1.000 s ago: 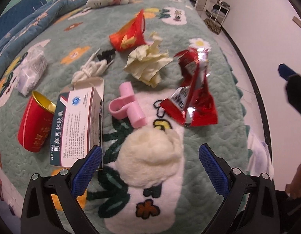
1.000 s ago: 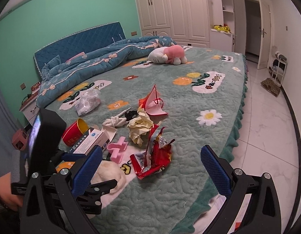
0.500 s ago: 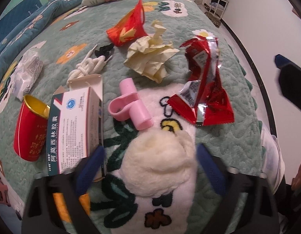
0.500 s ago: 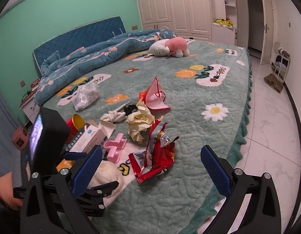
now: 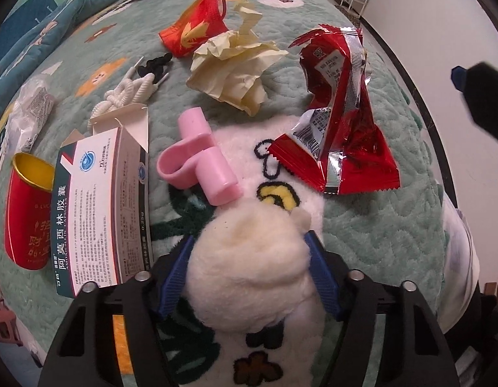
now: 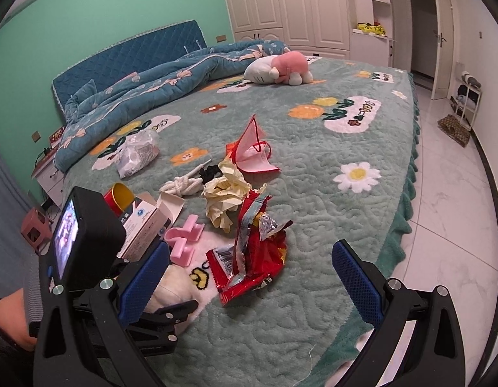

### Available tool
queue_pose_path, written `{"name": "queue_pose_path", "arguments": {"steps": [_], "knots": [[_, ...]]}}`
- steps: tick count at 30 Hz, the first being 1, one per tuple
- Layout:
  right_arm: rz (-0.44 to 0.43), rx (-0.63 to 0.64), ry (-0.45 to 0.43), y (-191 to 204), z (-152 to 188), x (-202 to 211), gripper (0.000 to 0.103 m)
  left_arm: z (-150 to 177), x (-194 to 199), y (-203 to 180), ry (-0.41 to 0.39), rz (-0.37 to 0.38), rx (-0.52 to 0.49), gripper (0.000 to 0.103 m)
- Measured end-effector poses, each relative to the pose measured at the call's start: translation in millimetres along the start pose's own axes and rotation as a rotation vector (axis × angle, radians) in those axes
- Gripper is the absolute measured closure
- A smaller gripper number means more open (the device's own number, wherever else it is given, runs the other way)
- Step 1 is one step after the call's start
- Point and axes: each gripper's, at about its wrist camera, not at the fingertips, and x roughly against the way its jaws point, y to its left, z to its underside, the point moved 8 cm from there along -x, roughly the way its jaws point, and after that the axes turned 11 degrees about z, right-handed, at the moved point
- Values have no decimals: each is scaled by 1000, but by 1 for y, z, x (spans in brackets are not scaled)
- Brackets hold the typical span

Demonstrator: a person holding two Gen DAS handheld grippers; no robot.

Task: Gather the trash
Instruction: 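Reach the left tool to the white fluffy ball while the right tool reaches the red wrapper, then close the left tool on the fluffy ball while the right tool grips the red wrapper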

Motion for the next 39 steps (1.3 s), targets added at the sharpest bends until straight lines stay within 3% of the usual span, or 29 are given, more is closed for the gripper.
{"name": "queue_pose_path", "arguments": {"steps": [4, 6, 9, 13, 17, 19, 21, 23, 25, 31, 39], "knots": [[3, 30, 20, 6, 5, -10, 4, 5, 3, 1, -2, 5, 1, 58], [-6, 31, 35, 8, 8, -16, 4, 6, 6, 6, -8, 8, 9, 72], [-7, 45, 53, 11, 12, -25, 8, 7, 9, 12, -9, 18, 16, 79], [-21, 50, 98, 13, 18, -42, 23, 6, 10, 15, -13, 39, 30, 80], [-11, 60, 132, 13, 23, -60, 26, 5, 8, 22, -14, 52, 38, 80], [-26, 45, 166, 13, 26, -69, 43, 7, 8, 24, -14, 58, 40, 80], [-23, 31, 197, 10, 30, -77, 53, 9, 7, 28, -13, 67, 45, 80], [-29, 21, 207, 8, 32, -82, 55, 9, 7, 31, -12, 71, 47, 80], [-57, 14, 207, 10, 33, -82, 72, 7, 6, 32, -11, 73, 49, 80], [-65, 18, 193, 9, 36, -82, 84, 8, 5, 31, -21, 63, 53, 84], [-85, 23, 113, 9, 21, -45, 86, 10, 30, 17, -63, 50, 50, 86]]}}
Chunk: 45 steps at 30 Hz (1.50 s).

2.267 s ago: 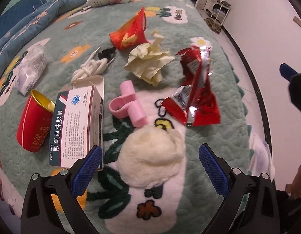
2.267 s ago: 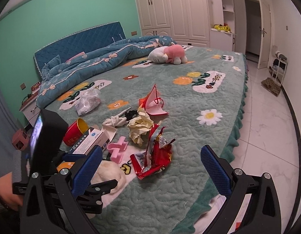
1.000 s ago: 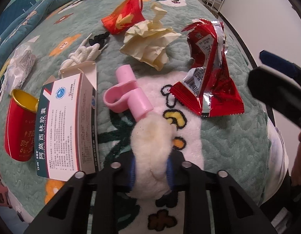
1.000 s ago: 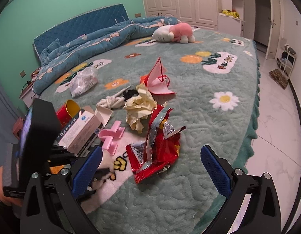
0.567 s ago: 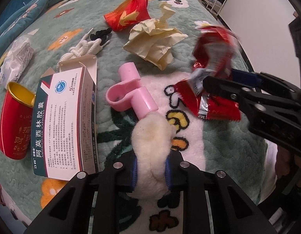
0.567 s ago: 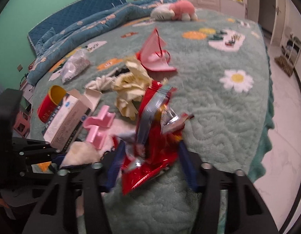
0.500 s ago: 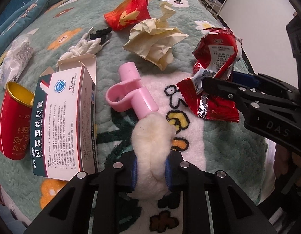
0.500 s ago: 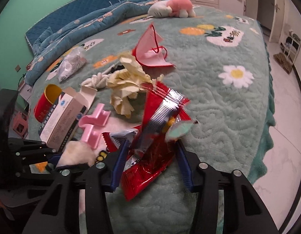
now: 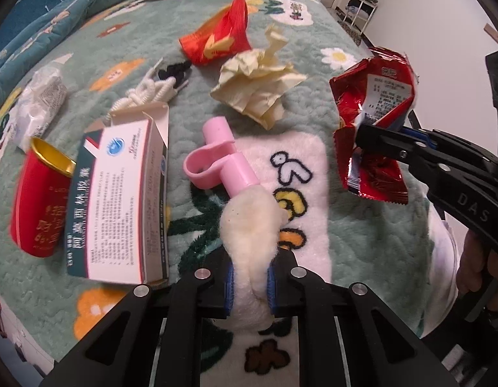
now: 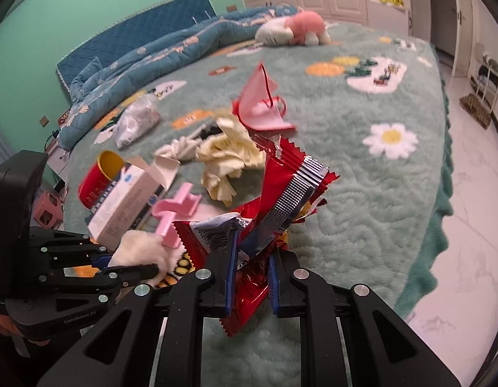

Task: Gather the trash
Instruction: 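Close the left tool on the fluffy ball while the right tool grips the red wrapper, then carry the fluffy ball and red wrapper over the orange bucket with both tools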

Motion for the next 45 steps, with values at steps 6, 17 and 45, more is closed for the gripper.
{"name": "queue_pose_path", "arguments": {"steps": [6, 17, 45], "knots": [[-23, 1, -57, 6, -2, 40, 86, 6, 28, -19, -49, -13, -24, 86], [-8, -32, -183, -4, 15, 127, 86, 15, 75, -68, -128, -32, -134, 86], [443, -657, -146, -287, 242, 249, 86, 7, -55, -385, 111, 306, -764, 86]]}}
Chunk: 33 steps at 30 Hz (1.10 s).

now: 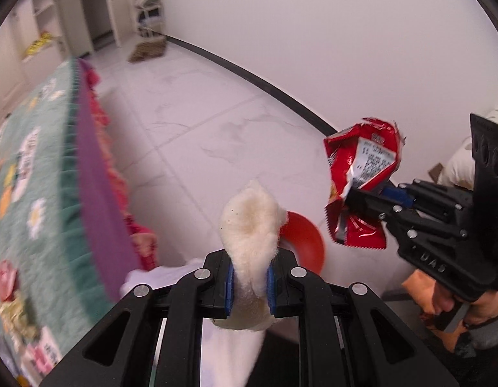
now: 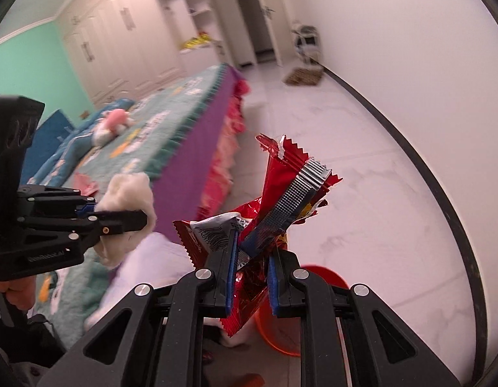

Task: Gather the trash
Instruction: 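Carry the fluffy ball and red wrapper over the orange bucket with both tools, then open the left tool over the bucket while the right tool releases the wrapper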

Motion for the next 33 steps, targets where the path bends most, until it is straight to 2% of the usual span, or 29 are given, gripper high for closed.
{"name": "queue_pose_path", "arguments": {"steps": [6, 11, 17, 18, 19, 23, 25, 26, 31, 33], "knots": [[80, -50, 55, -44, 16, -23, 86, -15, -67, -15, 82, 120, 0, 86], [135, -78, 100, -72, 32, -39, 86, -7, -115, -25, 163, 185, 13, 86], [154, -94, 141, -91, 48, -52, 86, 0, -151, -24, 213, 196, 29, 83], [156, -94, 144, -95, 50, -53, 86, 0, -156, -24, 223, 205, 33, 76], [158, -94, 147, -96, 50, -56, 86, 1, -160, -25, 235, 218, 38, 73], [160, -96, 160, -97, 51, -66, 86, 2, -162, -28, 241, 194, 24, 60], [160, -94, 167, -95, 50, -71, 86, 3, -162, -27, 242, 193, 22, 56], [159, -94, 170, -92, 49, -73, 86, 4, -163, -28, 245, 190, 18, 49], [148, -85, 173, -82, 45, -77, 86, 2, -163, -29, 244, 179, 8, 46], [148, -80, 173, -83, 44, -78, 86, 2, -163, -27, 238, 172, 14, 38]]}}
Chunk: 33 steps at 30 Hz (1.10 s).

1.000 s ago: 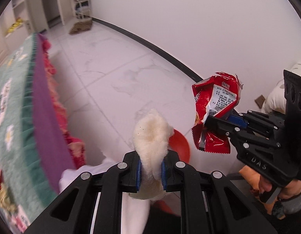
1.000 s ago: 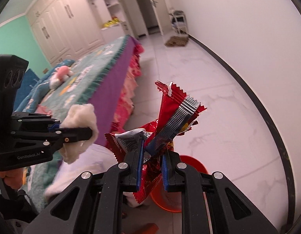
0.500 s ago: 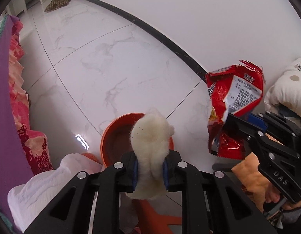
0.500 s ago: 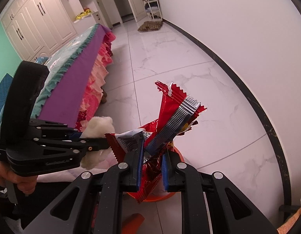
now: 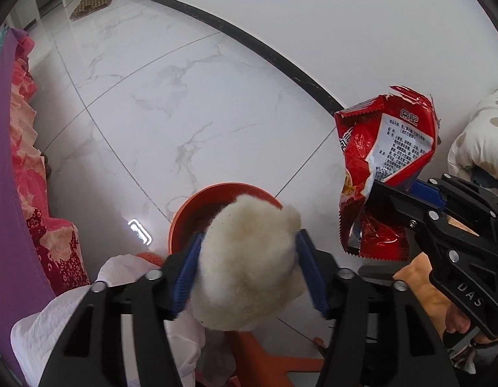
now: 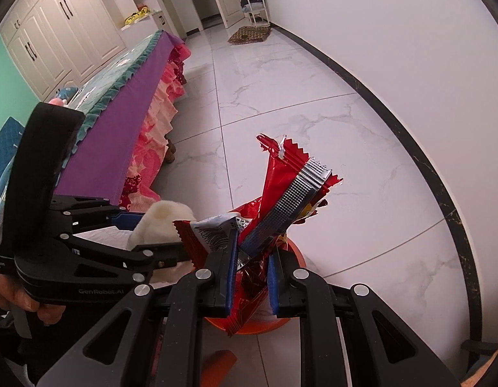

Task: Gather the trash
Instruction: 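Open the left tool over the bucket while the right tool releases the wrapper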

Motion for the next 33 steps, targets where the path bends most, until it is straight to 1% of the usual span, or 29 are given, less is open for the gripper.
{"name": "queue_pose_path", "arguments": {"steps": [1, 3, 5, 9, 12, 16, 18, 19, 22, 24, 29, 31, 33], "knots": [[-1, 1, 1, -2, 0, -2, 86, 0, 0, 1, -5, -1, 3, 36], [-2, 1, 2, -1, 0, -2, 86, -1, 1, 0, -11, 5, 5, 26], [-2, 6, 1, 0, -1, -2, 86, -1, 2, -1, -18, 7, -1, 22], [-6, 11, 2, 2, 0, -3, 86, 0, 1, -2, -14, 7, -4, 22], [-17, 14, 11, 5, 1, -7, 86, 0, 3, -3, -14, -7, -7, 22], [-38, 28, 30, 13, 1, -13, 85, 6, 5, 5, -10, -64, -24, 22], [-57, 31, 41, 20, 0, -16, 84, 10, 6, 13, 2, -97, 2, 22], [-65, 36, 47, 23, 0, -18, 83, 13, 8, 18, 12, -130, 20, 22], [-76, 66, 64, 35, 2, -24, 80, 19, 20, 28, 15, -201, 29, 22], [-86, 76, 73, 43, 3, -26, 79, 20, 28, 33, 9, -221, 42, 22], [-89, 93, 90, 54, 6, -31, 74, 24, 41, 44, -13, -223, 78, 22], [-86, 93, 99, 54, 8, -33, 61, 25, 40, 47, -8, -225, 87, 22], [-79, 94, 98, 53, 8, -33, 61, 29, 40, 47, -11, -223, 90, 22]]}}
